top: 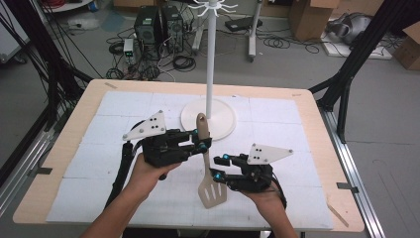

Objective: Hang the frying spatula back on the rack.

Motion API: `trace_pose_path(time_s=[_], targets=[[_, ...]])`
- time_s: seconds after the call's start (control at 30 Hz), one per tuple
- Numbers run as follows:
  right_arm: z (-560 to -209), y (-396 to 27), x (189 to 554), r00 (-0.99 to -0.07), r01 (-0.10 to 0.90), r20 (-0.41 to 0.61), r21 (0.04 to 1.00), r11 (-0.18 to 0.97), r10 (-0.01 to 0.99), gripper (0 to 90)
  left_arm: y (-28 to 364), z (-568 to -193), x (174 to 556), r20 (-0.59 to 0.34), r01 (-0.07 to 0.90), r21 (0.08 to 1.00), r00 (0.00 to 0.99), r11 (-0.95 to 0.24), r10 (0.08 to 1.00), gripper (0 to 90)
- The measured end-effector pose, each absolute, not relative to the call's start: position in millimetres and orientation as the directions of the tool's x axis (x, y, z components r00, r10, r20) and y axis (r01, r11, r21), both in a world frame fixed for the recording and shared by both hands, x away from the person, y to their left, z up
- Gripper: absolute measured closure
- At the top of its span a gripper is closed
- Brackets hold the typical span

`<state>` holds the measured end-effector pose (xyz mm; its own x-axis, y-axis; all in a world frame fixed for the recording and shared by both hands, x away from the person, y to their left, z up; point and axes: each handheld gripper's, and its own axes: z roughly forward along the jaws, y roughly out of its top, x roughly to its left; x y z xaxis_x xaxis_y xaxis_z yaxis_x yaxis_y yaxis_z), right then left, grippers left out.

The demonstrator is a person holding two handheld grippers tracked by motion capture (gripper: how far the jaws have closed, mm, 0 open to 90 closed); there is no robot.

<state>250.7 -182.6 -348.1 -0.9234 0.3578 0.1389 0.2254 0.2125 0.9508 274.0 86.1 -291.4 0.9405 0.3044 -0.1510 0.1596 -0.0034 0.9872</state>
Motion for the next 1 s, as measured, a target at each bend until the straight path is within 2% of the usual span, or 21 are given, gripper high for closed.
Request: trace_pose_path(time_s=[0.23,0.47,0.5,0.57,0.83,0.87,1.0], targets=[[-347.2,-182.7,254.8,-0.943,0.198,0.136,0.963,0.181,0.304,50.8,90.3,-290.0,274.9,-0.144,0.152,0.988,0.962,-0.019,0.231,74.7],[-347.9,-184.2,254.4,-0.940,0.214,0.149,0.958,0.190,0.308,44.9,94.5,-282.1,281.4,-0.113,0.123,0.992,0.975,-0.040,0.193,74.7],[-347.9,-186.1,253.8,-0.935,0.221,0.154,0.957,0.187,0.319,40.4,95.3,-279.8,283.3,-0.112,0.122,0.991,0.976,-0.046,0.189,74.7],[-348.0,-189.6,254.0,-0.929,0.224,0.152,0.957,0.184,0.336,36.9,97.4,-273.4,290.9,-0.106,0.120,0.991,0.977,-0.065,0.184,74.7],[-346.8,-206.3,254.0,-0.898,0.239,0.151,0.956,0.170,0.413,28.0,101.0,-257.4,318.8,-0.136,0.153,0.986,0.966,-0.066,0.218,74.6],[-345.7,-210.1,253.3,-0.886,0.242,0.145,0.955,0.173,0.441,25.2,100.8,-254.0,322.9,-0.135,0.153,0.986,0.966,-0.065,0.223,74.6],[-345.1,-218.7,252.0,-0.870,0.242,0.131,0.953,0.181,0.476,23.6,92.1,-229.6,340.1,-0.102,0.127,0.987,0.969,-0.097,0.224,74.6]])
